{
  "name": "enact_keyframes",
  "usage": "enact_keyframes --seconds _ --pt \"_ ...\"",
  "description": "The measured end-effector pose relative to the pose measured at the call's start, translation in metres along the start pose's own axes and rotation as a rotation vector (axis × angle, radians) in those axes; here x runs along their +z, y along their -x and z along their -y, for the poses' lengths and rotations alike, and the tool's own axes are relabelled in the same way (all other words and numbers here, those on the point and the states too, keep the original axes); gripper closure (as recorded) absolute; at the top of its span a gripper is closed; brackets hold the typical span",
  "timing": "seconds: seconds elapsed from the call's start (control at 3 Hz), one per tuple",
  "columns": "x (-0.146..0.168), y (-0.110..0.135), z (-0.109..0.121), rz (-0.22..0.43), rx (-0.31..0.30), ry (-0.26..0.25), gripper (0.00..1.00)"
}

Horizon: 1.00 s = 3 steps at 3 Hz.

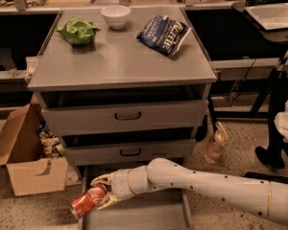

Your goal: Pick coke can from bottom drawer and place on counter

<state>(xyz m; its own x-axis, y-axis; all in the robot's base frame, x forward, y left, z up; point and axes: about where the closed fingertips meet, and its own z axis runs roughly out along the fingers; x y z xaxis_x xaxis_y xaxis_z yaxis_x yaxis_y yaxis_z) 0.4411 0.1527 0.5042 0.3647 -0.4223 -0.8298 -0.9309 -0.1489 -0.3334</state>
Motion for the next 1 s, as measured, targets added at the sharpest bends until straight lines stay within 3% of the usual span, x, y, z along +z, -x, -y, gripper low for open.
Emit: enact_keyframes --seconds 0.33,0.67,1.0 --pt "-0.005 0.064 0.026 0.035 -0.092 0.016 1.00" --pt "-0.019 0.150 0.061 0.041 -0.188 0.022 1.00" --pt "-0.051 0.256 0.112 0.057 -0.320 0.015 1.00"
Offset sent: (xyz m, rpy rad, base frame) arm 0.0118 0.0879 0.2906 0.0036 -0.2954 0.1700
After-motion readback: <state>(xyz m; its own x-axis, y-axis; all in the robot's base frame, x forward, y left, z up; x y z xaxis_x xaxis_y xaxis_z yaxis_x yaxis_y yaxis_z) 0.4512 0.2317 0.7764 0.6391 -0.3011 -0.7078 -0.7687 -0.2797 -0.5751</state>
